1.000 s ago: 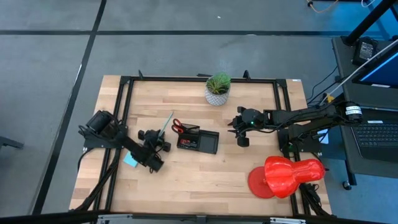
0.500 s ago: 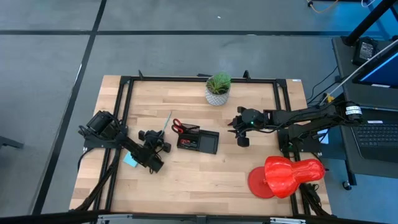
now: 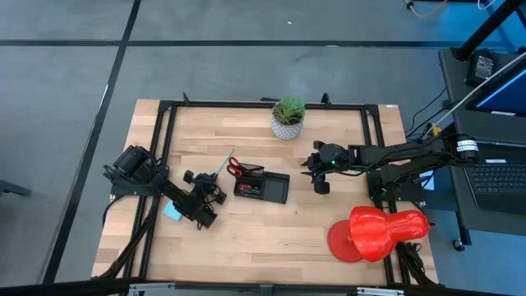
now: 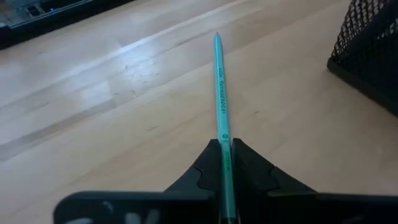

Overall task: Pick and place office supplies into organizer
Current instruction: Put the pencil into the top left section of the desk organizer

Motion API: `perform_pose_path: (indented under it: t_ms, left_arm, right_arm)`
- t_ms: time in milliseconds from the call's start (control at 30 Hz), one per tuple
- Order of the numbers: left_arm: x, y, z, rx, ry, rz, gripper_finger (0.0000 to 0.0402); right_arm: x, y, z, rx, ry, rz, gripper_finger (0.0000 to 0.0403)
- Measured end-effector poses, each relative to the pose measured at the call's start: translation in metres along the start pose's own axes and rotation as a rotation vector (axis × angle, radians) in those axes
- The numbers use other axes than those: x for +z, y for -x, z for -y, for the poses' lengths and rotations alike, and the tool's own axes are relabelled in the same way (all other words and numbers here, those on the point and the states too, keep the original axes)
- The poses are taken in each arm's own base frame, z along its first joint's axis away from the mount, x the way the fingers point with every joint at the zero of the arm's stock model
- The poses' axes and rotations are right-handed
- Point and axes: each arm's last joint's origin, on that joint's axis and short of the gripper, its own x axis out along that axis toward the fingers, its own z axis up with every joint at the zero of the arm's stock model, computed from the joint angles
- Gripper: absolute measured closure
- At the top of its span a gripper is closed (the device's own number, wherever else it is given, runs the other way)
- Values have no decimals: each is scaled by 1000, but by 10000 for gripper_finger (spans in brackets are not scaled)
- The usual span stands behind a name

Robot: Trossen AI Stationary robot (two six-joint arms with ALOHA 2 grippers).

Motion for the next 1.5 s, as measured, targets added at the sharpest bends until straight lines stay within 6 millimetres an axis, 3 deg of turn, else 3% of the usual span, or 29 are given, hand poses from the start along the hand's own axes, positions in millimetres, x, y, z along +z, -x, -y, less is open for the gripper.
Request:
perform_pose_path:
  t_ms: [567, 933, 1167, 1500]
  left_arm:
    - [15, 10, -4, -15, -29, -49, 388]
    - [34, 19, -7, -52, -55, 25, 389]
    - [58, 32, -18, -56, -119, 63, 389]
    - [111, 50, -20, -51, -332, 63, 389]
  right_arm:
    - [1, 0, 0, -2, -4, 15, 267]
    - [2, 0, 0, -3, -1, 16, 267]
    - [2, 0, 0, -3, -3, 16, 267]
    - [3, 0, 1, -5, -3, 31, 267]
